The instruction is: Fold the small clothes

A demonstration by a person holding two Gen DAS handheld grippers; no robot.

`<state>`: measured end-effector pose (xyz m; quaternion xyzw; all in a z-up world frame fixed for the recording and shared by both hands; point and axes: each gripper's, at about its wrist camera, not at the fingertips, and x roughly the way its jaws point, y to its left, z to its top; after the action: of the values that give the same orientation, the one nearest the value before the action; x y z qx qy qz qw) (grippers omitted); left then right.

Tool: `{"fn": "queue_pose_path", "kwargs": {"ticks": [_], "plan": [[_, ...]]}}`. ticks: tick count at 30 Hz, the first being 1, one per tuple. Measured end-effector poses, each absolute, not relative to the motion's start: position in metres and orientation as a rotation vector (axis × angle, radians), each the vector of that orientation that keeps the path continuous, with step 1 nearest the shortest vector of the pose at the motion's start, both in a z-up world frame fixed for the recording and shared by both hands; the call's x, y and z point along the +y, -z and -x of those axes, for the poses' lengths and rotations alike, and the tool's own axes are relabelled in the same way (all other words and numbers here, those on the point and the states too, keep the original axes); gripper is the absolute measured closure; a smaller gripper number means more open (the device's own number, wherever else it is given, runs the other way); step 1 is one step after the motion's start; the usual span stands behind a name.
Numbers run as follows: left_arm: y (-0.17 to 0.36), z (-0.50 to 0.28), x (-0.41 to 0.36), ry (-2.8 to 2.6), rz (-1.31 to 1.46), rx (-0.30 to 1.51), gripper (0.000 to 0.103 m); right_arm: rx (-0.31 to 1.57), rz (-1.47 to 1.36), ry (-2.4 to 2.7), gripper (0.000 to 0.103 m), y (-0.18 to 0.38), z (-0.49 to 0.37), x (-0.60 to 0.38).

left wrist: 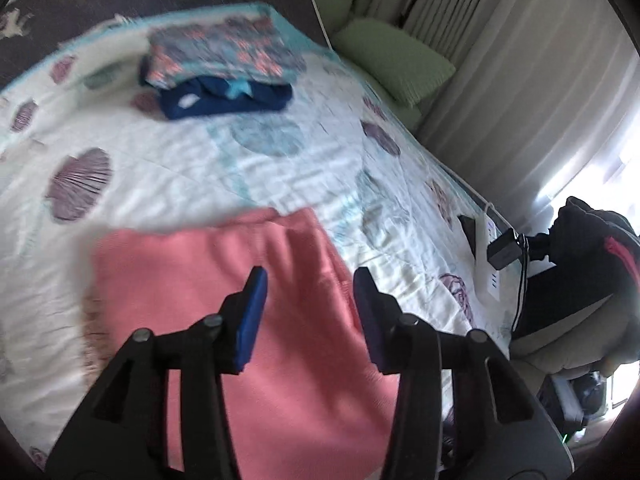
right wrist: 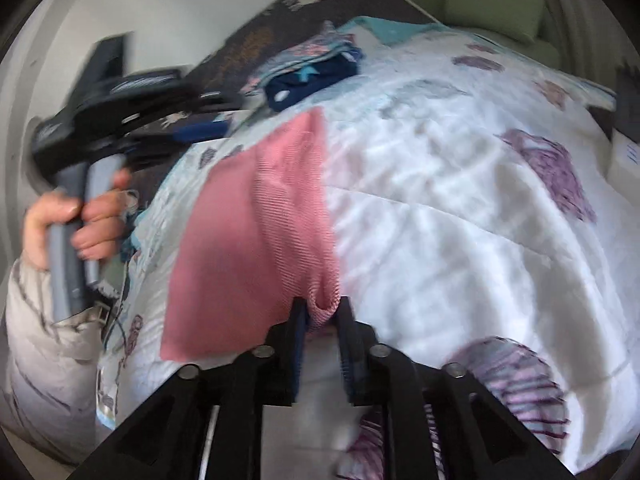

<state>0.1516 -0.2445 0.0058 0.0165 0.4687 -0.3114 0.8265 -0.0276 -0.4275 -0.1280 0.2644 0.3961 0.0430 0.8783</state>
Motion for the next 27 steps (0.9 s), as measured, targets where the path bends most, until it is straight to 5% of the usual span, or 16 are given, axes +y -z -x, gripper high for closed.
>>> {"fn": "queue_pose_path", "kwargs": {"ticks": [15,17,18,27], "plan": [[0.071,-0.078,-0.176,0.582,-0.068,1.057,0.057,0.729,-0.388,-0.25,0.081,0.081,-0.001,-0.382],[0.075,-0.077,-0.17,0.599,-0.057,1.028,0.057,0.811,-0.369,-0.117,0.089,0.104,-0.015,-0.391],[0.075,-0.076,-0.168,0.607,-0.057,1.022,0.058,0.864,-0.367,-0.039,0.101,0.12,-0.02,-0.401],[0.047,-0.075,-0.172,0.618,-0.065,0.985,0.058,0.741,-0.394,-0.143,0.094,0.067,-0.007,-0.416]]}}
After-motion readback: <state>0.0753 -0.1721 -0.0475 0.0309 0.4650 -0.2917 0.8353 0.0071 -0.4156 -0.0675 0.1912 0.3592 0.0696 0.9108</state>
